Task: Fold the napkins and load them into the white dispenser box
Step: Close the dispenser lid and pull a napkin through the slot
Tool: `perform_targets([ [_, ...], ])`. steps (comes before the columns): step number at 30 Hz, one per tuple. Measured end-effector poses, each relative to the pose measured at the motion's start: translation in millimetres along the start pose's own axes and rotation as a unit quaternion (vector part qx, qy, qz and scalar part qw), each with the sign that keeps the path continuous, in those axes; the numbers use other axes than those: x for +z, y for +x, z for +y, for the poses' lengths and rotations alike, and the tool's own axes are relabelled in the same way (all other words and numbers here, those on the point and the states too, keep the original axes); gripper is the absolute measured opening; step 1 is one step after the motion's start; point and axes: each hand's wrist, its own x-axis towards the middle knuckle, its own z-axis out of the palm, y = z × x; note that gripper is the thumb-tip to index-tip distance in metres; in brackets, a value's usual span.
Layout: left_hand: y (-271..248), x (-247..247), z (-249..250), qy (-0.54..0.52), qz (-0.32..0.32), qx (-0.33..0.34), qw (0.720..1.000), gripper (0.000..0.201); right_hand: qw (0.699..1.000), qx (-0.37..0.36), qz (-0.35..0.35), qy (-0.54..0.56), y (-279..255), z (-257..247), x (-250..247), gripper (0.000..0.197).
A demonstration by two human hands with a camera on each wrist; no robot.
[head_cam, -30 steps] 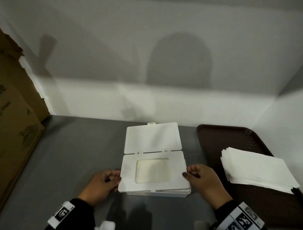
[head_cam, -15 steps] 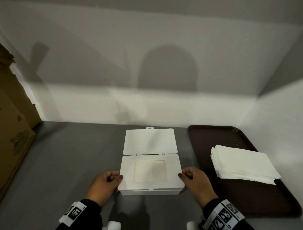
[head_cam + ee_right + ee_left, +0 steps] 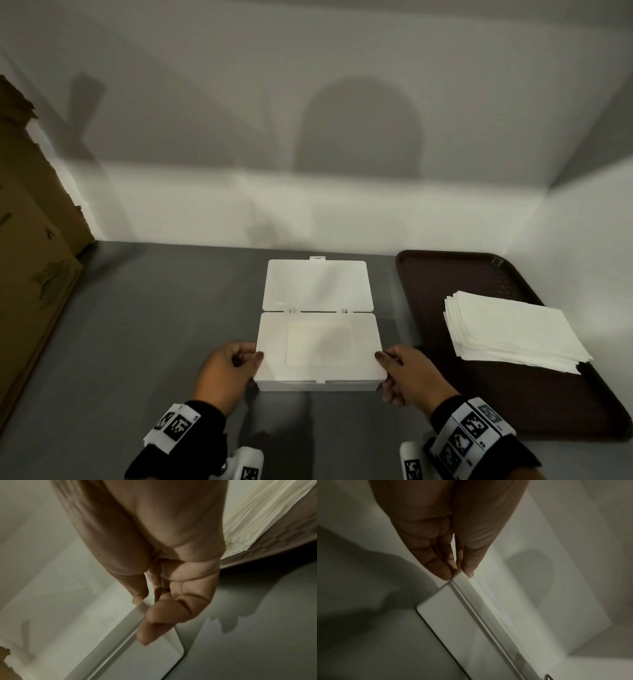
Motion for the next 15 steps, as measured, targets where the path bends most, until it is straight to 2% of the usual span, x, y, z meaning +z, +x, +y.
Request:
perform_targets([
  [3, 3, 0, -2, 0.015, -0.004, -0.002, 1.000, 0.007, 0.999, 0.019, -0.028, 0.033, -1, -1, -1, 0.019],
  [7, 5, 1, 0, 0.023, 0.001, -0.005, 1.000, 0.006, 0.998, 0.005, -0.054, 0.044, -3, 2, -3, 0.026],
  [15, 5, 3, -5, 0.006, 0.004, -0.027, 1.000, 0.009, 0.998, -0.002, -0.051, 0.036, -1, 10, -1, 0.022],
])
